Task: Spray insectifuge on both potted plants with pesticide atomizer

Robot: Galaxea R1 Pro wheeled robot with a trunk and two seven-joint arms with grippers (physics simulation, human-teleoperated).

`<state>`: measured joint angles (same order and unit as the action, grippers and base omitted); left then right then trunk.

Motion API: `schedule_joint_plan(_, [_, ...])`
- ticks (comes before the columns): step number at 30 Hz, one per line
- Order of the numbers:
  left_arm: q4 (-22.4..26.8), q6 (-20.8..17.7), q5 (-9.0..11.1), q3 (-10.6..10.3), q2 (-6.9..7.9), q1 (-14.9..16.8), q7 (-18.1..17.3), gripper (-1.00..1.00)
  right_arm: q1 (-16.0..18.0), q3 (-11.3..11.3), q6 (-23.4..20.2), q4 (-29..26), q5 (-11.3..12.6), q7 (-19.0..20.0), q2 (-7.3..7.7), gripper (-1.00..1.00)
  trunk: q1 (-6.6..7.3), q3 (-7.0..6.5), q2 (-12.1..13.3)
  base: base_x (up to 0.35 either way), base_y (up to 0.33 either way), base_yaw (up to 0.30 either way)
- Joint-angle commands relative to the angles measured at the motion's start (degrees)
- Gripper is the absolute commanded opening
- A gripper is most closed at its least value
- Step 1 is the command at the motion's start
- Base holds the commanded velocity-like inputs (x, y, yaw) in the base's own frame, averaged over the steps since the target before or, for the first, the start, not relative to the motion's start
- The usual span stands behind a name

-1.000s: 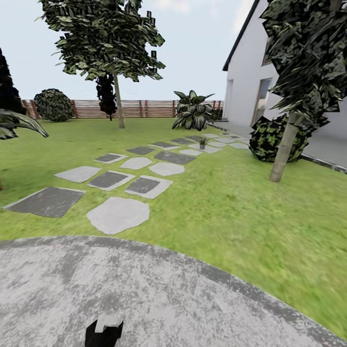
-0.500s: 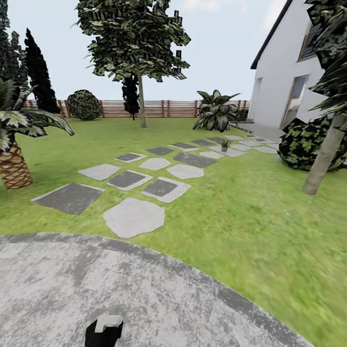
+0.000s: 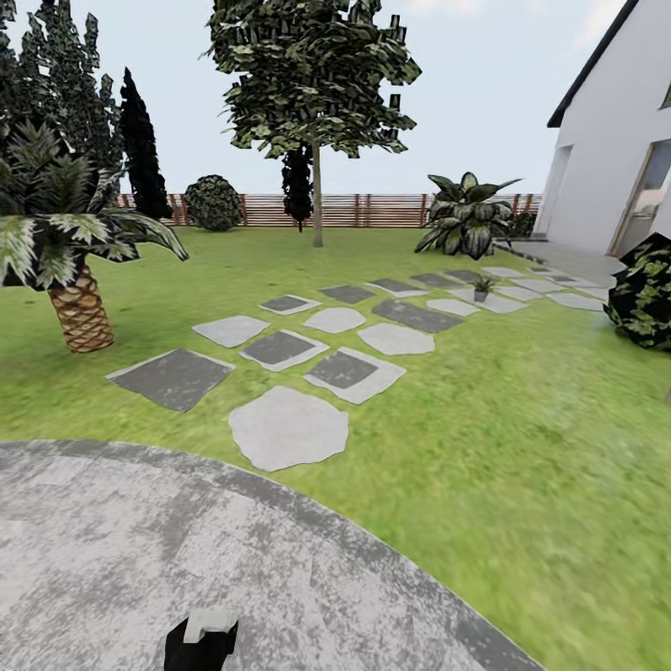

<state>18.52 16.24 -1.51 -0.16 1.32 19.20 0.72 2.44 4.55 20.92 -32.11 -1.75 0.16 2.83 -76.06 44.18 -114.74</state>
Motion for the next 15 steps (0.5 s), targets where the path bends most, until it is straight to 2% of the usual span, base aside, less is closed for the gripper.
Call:
schedule_joint_plan(1, [-0.06, 0.20, -0.16, -0.02, 0.00, 0.05, 0.07, 1.00, 0.02, 0.12, 0.17, 0.03, -0.19, 0.02, -0.01, 1.00, -0.02, 0.05, -0.02, 0.298, -0.134, 0.274])
schedule_joint_plan(15, [-0.06, 0.20, -0.08, 0.00, 0.00, 0.05, 0.10, 1.00, 0.02, 0.11, 0.17, 0.03, -0.19, 0.02, -0.01, 1.00, -0.02, 0.05, -0.02, 0.279, -0.147, 0.274])
